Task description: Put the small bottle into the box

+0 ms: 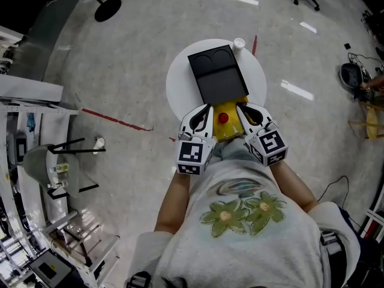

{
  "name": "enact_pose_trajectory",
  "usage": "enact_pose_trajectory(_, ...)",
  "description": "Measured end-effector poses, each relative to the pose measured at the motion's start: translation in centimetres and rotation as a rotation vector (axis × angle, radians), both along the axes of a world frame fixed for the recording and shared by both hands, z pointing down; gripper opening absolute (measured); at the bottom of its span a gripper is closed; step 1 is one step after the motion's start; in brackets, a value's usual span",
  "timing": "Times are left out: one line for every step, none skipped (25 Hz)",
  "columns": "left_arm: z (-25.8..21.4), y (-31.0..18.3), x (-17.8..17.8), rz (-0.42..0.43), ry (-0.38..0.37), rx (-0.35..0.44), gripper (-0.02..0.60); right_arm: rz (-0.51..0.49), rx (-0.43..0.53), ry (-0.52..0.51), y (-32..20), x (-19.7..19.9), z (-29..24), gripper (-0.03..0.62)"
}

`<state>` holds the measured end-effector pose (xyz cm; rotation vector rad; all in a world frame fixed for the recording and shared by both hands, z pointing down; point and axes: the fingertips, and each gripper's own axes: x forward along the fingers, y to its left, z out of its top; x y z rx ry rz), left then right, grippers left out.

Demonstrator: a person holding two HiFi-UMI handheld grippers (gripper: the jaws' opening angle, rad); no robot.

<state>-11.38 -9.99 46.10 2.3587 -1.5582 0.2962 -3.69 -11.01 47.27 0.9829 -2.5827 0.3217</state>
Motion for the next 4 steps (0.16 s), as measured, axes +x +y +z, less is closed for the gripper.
enact_pose_trajectory(0.10,0.11,-0.04,-0.001,0.000,-0.003,0.000,0.001,0.000,-0.001,0.09,-0.01,0.04,0.000)
enact_pose_trajectory(0.18,0.23,-0.05,-0.001,0.002,-0.005,0.000,0.002,-0.001,-0.002,0.20,-0.03,0.08,0.002)
enact_pose_trajectory(0.26,0.36,-0.06,-0.001,0.003,-0.006,0.000,0.003,-0.002,-0.003,0.33,-0.05,0.11,0.000)
enact_pose_trajectory(0.33,0.49,-0.08,0.000,0.004,-0.007,0.000,0.004,-0.003,-0.004,0.47,-0.07,0.15,0.001)
